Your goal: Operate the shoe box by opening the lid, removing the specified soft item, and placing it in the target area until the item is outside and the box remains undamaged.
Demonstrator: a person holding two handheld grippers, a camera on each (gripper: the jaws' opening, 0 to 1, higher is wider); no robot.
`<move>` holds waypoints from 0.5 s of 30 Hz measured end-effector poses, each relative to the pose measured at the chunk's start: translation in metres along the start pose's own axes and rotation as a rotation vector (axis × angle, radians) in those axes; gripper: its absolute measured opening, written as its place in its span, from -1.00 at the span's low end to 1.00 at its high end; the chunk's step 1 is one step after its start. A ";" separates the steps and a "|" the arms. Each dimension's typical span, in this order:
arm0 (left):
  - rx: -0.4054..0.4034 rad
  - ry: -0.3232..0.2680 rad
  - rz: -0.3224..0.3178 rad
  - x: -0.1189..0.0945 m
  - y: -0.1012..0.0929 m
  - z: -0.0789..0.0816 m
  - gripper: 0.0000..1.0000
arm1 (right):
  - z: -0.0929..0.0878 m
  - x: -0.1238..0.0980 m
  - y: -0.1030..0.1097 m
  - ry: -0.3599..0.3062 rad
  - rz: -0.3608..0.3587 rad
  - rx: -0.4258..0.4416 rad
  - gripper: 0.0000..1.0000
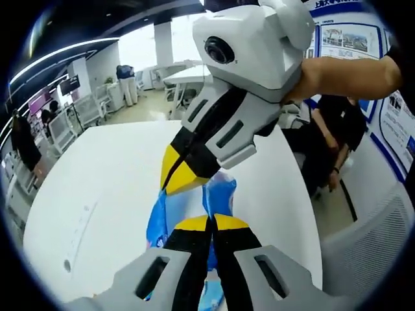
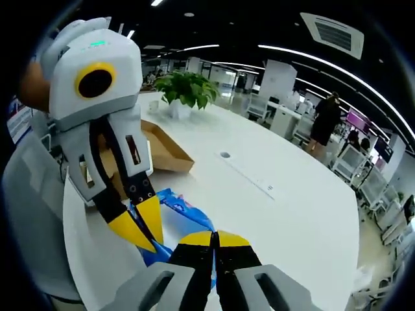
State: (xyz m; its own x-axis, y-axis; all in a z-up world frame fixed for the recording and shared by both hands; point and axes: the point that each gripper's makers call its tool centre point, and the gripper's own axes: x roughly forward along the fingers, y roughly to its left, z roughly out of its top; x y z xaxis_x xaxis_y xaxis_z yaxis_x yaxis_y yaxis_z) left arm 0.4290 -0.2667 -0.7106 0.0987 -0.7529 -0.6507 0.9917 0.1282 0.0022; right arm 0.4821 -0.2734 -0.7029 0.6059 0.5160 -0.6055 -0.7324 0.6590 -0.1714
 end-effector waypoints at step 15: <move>-0.012 0.022 -0.051 0.035 0.005 0.013 -1.00 | -0.022 -0.005 -0.027 0.008 -0.018 0.041 -1.00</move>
State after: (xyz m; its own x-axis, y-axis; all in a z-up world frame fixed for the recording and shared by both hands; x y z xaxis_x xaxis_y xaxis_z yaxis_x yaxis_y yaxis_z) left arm 0.4387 -0.3005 -0.7232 0.0464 -0.7445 -0.6660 0.9944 0.0979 -0.0401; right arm 0.4920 -0.3063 -0.7123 0.6163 0.4998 -0.6086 -0.7079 0.6902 -0.1500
